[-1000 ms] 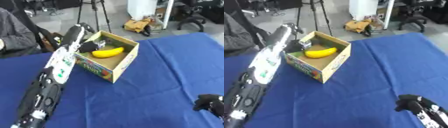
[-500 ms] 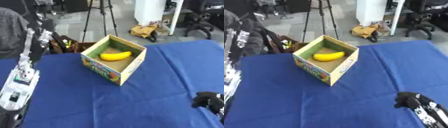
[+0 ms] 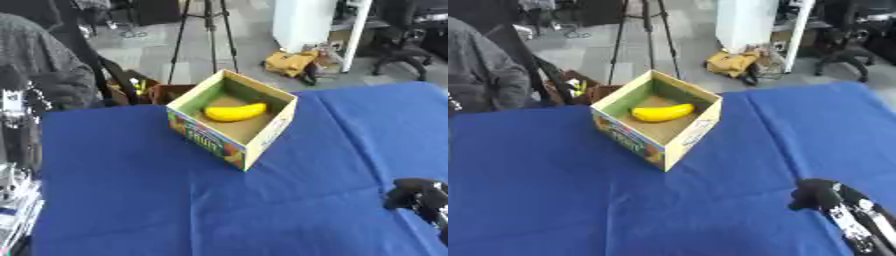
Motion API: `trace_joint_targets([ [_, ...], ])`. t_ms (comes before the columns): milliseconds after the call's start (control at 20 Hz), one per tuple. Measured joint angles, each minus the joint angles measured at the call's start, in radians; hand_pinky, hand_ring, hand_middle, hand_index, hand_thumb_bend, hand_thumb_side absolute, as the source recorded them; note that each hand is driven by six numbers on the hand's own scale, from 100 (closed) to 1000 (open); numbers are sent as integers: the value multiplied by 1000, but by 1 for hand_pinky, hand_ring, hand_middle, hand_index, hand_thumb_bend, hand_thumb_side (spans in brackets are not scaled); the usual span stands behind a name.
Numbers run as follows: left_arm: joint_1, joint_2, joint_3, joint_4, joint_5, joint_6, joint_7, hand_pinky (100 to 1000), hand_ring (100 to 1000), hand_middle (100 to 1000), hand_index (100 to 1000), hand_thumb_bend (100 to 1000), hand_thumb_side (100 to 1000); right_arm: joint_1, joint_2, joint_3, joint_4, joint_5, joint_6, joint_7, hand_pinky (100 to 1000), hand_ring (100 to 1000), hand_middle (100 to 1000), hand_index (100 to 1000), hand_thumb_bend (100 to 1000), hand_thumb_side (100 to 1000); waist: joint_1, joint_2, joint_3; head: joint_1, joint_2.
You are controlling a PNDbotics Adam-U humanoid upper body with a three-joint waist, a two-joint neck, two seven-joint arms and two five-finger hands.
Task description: Pick up objects on the table and place them in the box.
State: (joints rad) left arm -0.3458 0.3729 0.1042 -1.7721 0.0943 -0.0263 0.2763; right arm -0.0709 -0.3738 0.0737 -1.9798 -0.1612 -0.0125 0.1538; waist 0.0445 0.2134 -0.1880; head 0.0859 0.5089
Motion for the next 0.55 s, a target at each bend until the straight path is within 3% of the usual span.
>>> trace_joint_targets([
  [100,26,-13,5,6,20,-9,0,675,682,664,654,777,1000,0,0,0,0,-2,-2,-5,822,662,643,772,100,749,0,0,5,0,0],
  [350,60,-50,13,21,46,-25,-14,668,677,657,651,750,1000,1,1,0,0,-8,-3,-24,831,710,656,766,100,747,0,-1,11,1,5],
  [550,75,-75,15,26,56,-33,-22,662,665,645,648,637,990,3,5,-1,0,-10,-6,-40,851,760,680,767,100,737,0,-4,12,6,17],
])
